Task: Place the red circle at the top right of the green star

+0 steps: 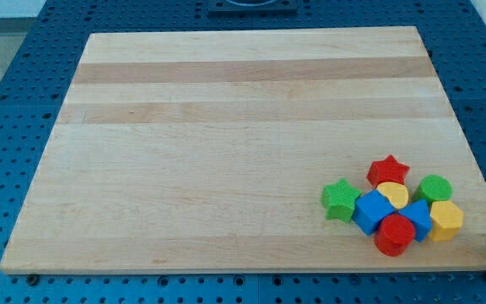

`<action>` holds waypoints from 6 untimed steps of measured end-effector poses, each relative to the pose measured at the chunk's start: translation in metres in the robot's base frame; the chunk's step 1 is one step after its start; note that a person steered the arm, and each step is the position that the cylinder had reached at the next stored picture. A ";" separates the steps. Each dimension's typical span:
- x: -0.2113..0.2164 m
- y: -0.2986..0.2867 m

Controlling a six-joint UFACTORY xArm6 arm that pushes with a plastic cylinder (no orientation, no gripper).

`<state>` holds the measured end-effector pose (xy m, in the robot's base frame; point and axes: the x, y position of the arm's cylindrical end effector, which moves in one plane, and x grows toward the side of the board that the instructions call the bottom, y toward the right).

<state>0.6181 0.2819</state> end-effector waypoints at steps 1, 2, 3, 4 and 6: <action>0.000 -0.019; 0.000 -0.092; -0.004 -0.170; -0.004 -0.183; -0.077 -0.176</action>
